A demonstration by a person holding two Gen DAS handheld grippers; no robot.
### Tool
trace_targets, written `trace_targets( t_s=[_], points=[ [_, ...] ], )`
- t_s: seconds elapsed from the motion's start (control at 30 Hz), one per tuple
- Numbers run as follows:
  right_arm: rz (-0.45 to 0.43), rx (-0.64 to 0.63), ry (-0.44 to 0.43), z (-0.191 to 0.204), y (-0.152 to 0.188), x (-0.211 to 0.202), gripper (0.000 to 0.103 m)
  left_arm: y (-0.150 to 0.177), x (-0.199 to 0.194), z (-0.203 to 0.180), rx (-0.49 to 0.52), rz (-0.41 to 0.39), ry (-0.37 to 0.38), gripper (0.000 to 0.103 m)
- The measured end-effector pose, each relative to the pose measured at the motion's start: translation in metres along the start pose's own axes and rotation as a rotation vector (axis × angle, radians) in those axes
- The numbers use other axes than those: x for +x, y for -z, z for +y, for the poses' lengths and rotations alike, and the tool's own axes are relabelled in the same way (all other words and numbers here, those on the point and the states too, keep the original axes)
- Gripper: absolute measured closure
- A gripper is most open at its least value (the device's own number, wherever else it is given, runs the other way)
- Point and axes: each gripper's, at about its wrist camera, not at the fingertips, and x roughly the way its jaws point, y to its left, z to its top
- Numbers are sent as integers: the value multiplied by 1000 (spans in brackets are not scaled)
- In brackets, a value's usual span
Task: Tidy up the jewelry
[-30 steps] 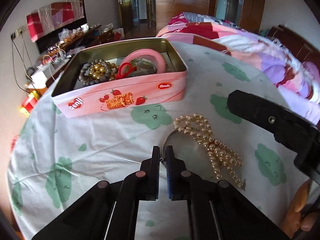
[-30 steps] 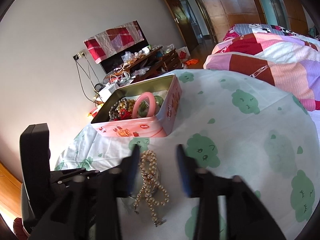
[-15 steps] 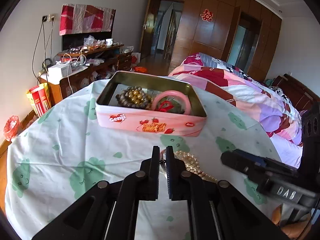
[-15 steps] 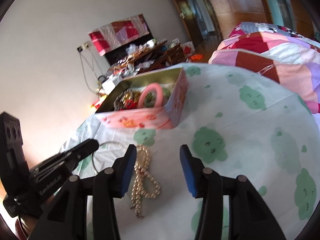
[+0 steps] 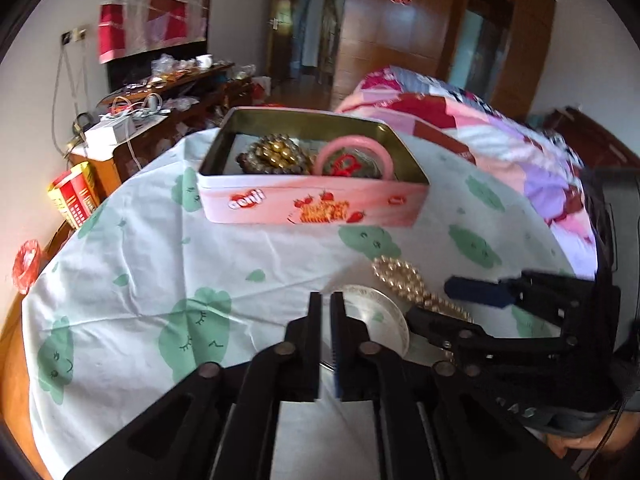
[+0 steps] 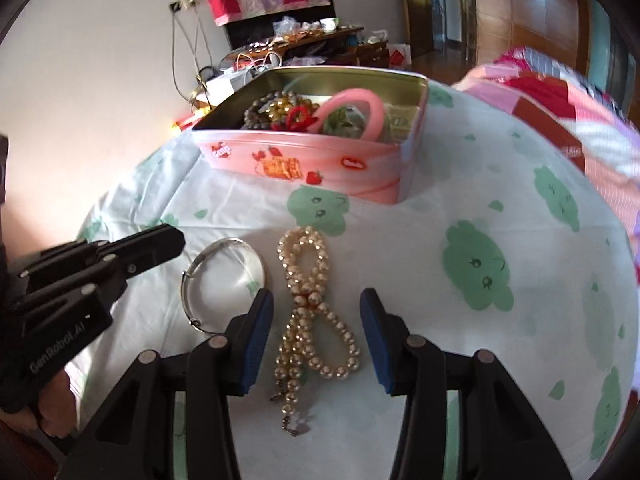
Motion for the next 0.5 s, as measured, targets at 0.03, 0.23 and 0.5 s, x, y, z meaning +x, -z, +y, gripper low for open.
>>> trace_targets(
  t_s=[0.03, 0.23, 0.5],
  points=[
    [7, -29, 21, 4, -1, 1, 53, 0, 1, 0, 5, 7, 5, 76],
    [17, -108, 76, 12, 0, 2, 86, 4, -8, 0, -1, -7, 41, 32],
    [-112, 184, -10, -47, 7, -24, 88, 2, 25, -25, 74, 127, 1, 32]
  ],
)
